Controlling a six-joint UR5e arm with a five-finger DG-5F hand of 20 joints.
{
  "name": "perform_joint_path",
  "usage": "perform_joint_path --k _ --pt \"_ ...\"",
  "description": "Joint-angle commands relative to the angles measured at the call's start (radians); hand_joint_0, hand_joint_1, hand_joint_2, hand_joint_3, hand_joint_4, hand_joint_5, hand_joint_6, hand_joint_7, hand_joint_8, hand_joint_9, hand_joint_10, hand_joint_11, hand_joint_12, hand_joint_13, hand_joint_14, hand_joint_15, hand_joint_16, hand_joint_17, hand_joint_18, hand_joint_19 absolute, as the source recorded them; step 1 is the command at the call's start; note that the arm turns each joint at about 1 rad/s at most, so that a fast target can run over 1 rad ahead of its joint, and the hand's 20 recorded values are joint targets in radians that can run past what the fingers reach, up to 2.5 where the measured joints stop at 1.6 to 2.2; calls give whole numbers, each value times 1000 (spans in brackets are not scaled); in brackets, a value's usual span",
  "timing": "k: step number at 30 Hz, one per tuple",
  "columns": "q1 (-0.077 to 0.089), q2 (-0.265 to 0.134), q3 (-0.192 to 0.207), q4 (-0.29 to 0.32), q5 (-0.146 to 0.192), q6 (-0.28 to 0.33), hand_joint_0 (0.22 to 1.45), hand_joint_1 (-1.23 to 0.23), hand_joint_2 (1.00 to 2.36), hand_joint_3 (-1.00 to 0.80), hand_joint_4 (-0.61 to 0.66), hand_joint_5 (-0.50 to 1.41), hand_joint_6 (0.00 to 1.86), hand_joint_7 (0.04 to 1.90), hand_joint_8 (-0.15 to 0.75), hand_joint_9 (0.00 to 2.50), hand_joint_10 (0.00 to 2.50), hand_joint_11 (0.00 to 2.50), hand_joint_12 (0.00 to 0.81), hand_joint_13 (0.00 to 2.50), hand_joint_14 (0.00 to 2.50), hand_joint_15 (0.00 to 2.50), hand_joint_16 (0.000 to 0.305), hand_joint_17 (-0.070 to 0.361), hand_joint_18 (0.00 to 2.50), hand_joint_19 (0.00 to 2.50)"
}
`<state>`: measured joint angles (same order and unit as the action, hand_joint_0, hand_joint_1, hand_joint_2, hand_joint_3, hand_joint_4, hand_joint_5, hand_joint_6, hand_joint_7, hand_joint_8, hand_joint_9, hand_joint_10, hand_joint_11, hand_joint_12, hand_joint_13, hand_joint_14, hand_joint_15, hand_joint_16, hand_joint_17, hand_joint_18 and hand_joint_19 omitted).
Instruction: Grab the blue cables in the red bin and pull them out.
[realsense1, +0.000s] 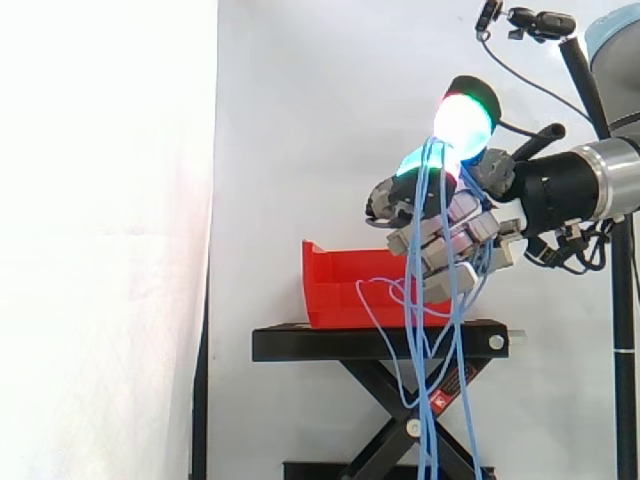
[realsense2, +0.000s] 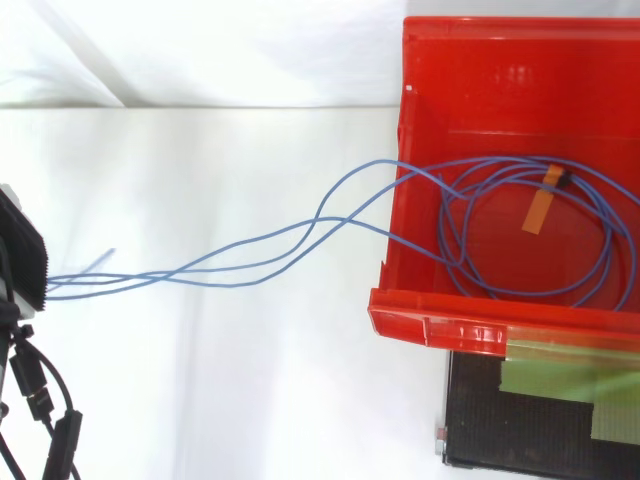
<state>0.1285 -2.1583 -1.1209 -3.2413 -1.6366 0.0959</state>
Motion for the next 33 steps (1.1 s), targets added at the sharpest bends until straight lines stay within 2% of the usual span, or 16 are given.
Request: perform_joint_path --k 1,16,33 --pt "2 2 -3 6 0 8 783 -874 1000 -1000 125 665 1028 447 269 656 1796 936 333 772 1708 957 40 90 825 1229" --pt "5 2 -2 6 0 3 744 -820 1000 -1000 163 709 918 498 291 687 1669 996 349 767 1703 962 43 96 818 1210" --pt "5 2 -2 6 0 2 724 -795 1000 -1000 176 721 893 502 296 705 1586 1040 357 767 1692 956 44 100 812 1205"
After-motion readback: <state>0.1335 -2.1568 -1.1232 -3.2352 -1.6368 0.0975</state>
